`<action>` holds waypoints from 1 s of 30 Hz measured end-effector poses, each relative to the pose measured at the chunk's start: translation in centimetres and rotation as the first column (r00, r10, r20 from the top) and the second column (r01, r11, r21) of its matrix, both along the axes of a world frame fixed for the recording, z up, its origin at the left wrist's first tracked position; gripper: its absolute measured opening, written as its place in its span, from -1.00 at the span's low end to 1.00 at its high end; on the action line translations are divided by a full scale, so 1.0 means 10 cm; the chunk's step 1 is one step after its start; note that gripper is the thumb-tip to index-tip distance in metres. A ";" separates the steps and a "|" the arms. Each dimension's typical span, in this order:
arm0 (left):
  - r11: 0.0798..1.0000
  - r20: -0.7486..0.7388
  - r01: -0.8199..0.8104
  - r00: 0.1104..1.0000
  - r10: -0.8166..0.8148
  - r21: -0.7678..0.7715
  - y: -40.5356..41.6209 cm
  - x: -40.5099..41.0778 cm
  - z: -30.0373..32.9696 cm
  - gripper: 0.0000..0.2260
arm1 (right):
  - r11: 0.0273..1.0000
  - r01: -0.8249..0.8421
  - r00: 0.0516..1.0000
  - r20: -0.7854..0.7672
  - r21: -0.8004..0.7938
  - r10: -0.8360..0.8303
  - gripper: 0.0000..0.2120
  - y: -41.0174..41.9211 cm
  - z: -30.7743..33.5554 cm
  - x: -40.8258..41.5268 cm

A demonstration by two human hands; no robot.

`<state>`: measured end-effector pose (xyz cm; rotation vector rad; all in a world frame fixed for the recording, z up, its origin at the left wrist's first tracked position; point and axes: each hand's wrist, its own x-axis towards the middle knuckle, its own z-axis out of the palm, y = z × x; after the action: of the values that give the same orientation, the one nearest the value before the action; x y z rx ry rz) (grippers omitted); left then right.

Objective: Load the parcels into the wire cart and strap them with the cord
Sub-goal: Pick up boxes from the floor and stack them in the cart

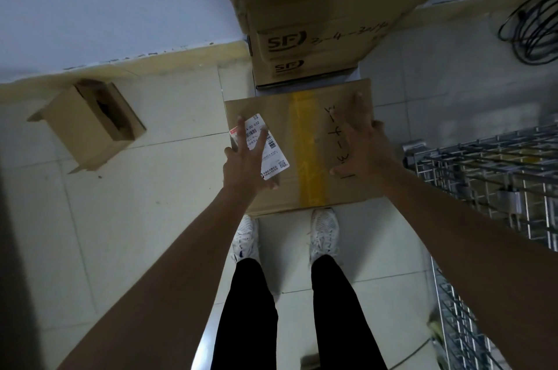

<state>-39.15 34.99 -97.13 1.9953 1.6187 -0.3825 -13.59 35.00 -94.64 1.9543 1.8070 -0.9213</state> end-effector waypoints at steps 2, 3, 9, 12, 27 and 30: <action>1.000 0.006 0.007 1.000 -0.007 0.003 -0.01 -0.01 -0.04 0.15 | 1.000 -0.003 1.000 -0.001 -0.013 0.003 0.21 0.00 0.02 0.00; 1.000 0.008 0.002 1.000 -0.002 0.006 -0.02 0.00 -0.04 0.15 | 1.000 -0.007 1.000 0.003 -0.015 0.007 0.21 0.00 0.04 -0.01; 1.000 0.008 0.012 1.000 -0.012 -0.009 -0.20 -0.01 0.28 0.16 | 0.999 -0.040 0.999 0.010 -0.010 0.041 0.22 -0.19 0.39 0.03; 0.998 -0.006 0.050 0.999 -0.050 -0.029 -0.27 0.03 0.69 0.13 | 1.000 0.025 1.000 -0.003 -0.016 -0.025 0.24 -0.41 0.73 0.06; 0.884 0.033 0.462 0.885 -0.465 0.067 0.01 0.66 3.79 0.06 | 0.907 0.372 0.916 0.084 0.196 -0.393 0.16 -1.30 3.68 0.34; 0.856 0.024 0.496 0.863 -0.504 0.145 0.16 0.87 4.29 0.08 | 0.870 0.406 0.896 0.063 0.279 -0.439 0.17 -1.37 4.19 0.47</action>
<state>-30.49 36.57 -54.25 2.5021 1.0874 -0.4035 -8.92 21.27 -52.74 2.5829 1.5151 -0.6809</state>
